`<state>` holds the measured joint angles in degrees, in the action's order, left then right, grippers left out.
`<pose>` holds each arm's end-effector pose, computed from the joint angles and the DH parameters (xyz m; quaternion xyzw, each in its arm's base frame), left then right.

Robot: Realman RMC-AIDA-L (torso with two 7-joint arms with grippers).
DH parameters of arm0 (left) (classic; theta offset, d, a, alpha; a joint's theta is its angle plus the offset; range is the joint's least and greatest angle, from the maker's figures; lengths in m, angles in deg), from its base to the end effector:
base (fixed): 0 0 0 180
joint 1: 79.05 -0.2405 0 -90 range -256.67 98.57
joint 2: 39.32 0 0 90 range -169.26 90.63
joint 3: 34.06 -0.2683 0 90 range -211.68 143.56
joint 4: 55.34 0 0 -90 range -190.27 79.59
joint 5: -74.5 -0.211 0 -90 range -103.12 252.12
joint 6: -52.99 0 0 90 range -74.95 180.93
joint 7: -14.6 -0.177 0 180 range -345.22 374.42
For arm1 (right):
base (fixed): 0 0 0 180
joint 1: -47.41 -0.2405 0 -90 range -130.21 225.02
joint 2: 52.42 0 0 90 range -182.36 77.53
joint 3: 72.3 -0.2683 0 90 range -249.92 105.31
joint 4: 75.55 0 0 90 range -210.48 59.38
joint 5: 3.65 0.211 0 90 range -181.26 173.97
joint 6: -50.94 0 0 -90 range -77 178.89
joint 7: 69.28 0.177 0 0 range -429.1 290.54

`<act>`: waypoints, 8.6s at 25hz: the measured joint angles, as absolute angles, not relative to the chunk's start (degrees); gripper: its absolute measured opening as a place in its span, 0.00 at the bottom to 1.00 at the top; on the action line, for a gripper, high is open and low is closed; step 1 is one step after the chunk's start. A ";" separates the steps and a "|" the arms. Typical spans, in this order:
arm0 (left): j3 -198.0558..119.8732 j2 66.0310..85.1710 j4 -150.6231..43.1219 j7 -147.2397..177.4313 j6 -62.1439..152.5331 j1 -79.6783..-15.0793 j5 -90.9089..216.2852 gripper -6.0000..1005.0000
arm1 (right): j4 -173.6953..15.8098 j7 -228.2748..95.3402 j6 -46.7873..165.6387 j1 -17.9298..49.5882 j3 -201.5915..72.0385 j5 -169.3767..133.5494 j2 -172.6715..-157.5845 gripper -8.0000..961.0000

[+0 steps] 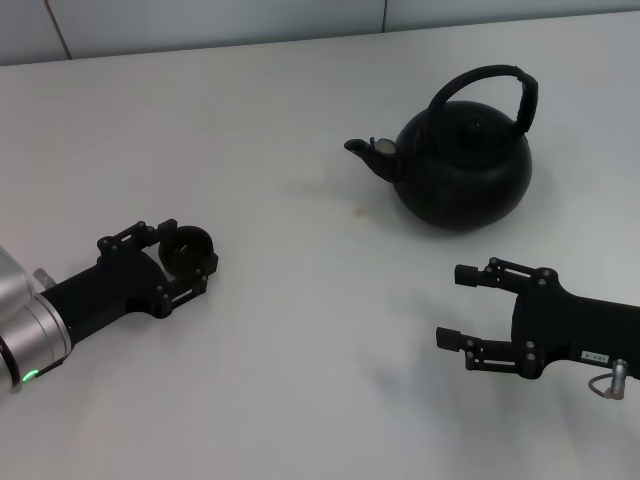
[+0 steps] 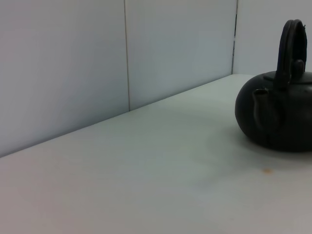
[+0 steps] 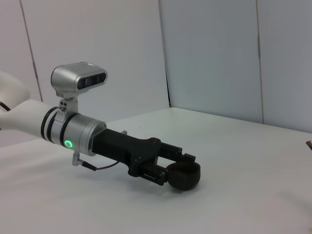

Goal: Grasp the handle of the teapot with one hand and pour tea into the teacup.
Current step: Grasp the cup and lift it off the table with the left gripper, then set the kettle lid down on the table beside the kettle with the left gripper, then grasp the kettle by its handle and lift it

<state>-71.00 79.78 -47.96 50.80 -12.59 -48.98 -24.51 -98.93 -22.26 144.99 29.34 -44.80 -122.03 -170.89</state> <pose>-0.3148 0.3373 -0.1042 -0.9180 -0.1686 -0.2001 0.2981 0.3295 0.2533 -0.0518 -0.9289 0.1590 0.2714 0.1956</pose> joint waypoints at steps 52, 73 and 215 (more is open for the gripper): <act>-66.93 79.87 -62.83 41.84 -5.75 -34.99 -25.08 0.69 | -98.82 -22.26 145.21 29.53 -44.64 -122.03 -171.16 0.84; -66.38 79.86 -63.64 41.80 -3.70 -35.28 -25.08 0.69 | -98.93 -22.26 145.26 29.38 -44.69 -122.15 -171.16 0.84; -73.17 76.38 -38.99 52.22 -33.56 -60.86 -27.97 0.86 | -63.60 -68.34 128.01 27.28 -83.60 -98.64 -171.82 0.81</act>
